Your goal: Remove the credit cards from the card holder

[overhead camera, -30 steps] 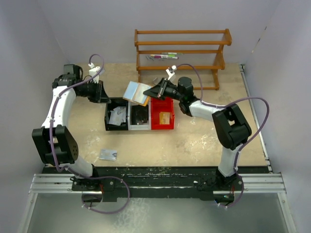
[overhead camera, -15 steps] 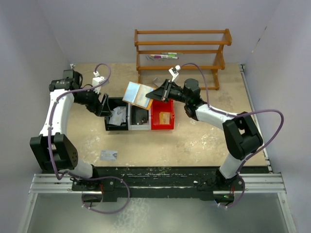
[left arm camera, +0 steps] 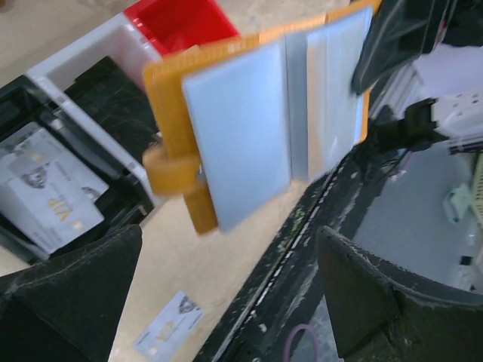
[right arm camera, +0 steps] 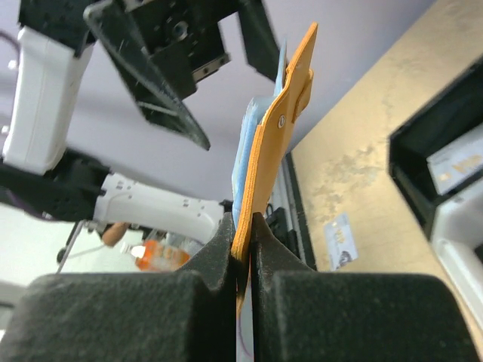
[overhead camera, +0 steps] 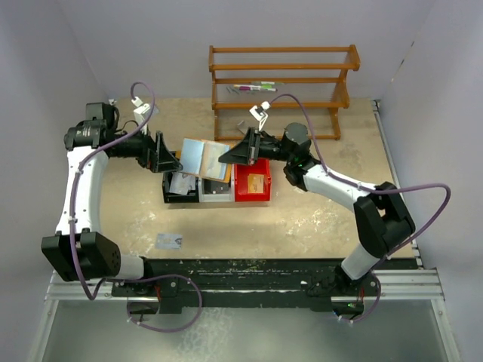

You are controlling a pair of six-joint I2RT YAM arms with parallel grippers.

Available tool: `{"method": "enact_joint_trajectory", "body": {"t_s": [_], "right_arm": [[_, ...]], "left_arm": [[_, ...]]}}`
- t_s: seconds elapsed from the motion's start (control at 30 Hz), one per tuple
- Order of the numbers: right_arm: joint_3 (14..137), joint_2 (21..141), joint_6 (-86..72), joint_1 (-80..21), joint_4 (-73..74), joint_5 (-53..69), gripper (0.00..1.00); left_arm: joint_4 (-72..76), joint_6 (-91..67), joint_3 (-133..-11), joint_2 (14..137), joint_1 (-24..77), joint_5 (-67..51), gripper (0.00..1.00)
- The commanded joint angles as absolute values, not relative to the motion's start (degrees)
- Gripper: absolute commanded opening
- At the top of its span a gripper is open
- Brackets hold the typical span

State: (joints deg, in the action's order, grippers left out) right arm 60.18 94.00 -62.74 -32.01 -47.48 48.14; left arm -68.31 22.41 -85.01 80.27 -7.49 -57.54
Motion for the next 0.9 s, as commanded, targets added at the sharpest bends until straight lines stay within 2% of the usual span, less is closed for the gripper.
{"method": "enact_joint_trajectory", "body": {"t_s": [0.0, 0.43, 0.7, 0.8, 0.87], "right_arm": [[64.4, 90.8, -61.8, -34.1, -53.2, 53.4, 0.0], [66.5, 87.9, -64.5, -35.2, -57.0, 57.3, 0.0], [66.8, 86.9, -64.8, -35.2, -58.0, 57.7, 0.0], [66.9, 87.0, -65.6, -35.2, -58.9, 57.5, 0.0], [66.8, 87.0, -65.8, -35.2, -59.1, 57.2, 0.0]], "left_arm": [[-64.4, 14.0, -86.6, 76.9, -7.6, -68.2, 0.99], [-57.9, 1.0, -83.7, 72.0, -7.6, -78.8, 0.99], [-52.8, -3.5, -80.3, 68.2, -7.6, -78.4, 0.99], [-52.4, -4.1, -79.5, 67.7, -7.6, -79.3, 0.85], [-52.1, -4.2, -79.1, 67.3, -7.6, -79.8, 0.7]]}}
